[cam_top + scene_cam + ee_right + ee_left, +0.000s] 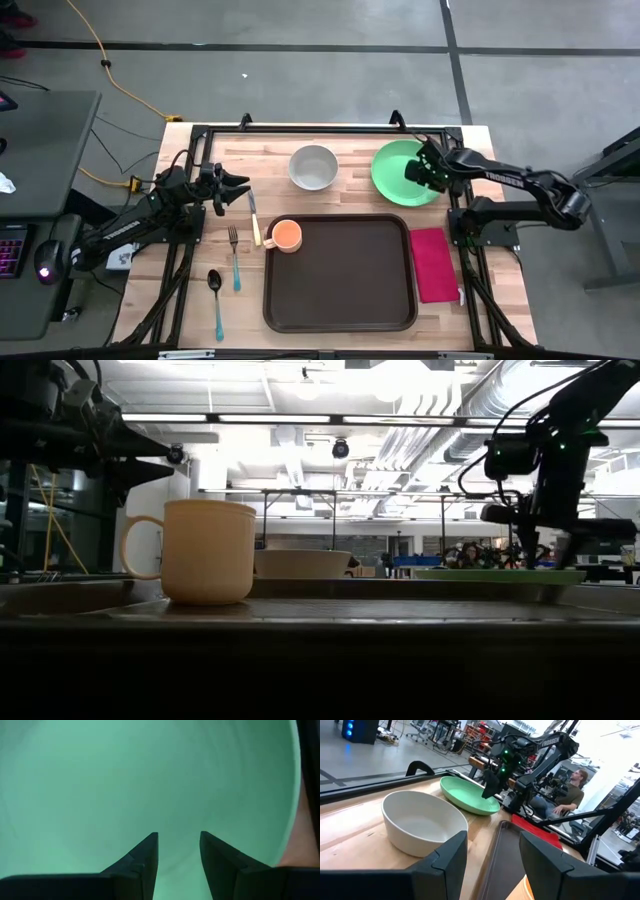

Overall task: Set up tray
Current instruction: Put the green plate on the black tray

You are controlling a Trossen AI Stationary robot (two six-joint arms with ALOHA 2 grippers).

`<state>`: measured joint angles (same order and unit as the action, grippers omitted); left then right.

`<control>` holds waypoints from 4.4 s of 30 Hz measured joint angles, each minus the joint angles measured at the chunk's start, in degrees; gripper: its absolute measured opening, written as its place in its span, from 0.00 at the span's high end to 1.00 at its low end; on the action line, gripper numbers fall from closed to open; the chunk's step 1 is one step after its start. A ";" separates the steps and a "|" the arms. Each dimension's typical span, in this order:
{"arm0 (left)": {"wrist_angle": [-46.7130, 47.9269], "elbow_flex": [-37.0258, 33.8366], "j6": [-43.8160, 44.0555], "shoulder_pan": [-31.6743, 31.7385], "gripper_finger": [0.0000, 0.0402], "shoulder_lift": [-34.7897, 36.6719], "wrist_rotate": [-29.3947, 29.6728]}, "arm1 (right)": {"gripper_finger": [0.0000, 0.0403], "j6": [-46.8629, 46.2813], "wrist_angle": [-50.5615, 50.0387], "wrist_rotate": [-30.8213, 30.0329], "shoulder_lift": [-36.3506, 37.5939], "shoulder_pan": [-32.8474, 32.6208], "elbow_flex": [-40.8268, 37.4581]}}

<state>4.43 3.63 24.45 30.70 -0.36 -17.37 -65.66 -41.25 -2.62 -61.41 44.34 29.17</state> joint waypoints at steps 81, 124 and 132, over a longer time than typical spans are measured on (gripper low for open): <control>2.21 0.07 0.37 0.02 0.47 0.00 2.08 | 0.69 3.43 -7.11 11.58 16.49 4.90 5.22; 2.25 0.03 1.36 0.02 0.47 0.00 1.97 | 0.69 42.50 -10.37 -6.09 -0.76 11.21 18.58; 2.18 0.03 1.95 0.02 0.47 0.00 1.95 | 0.69 40.20 -10.34 -6.86 -3.68 11.19 18.58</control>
<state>6.61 3.66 26.39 30.72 -0.36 -15.42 -25.46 -51.59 -9.48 -65.09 55.53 47.75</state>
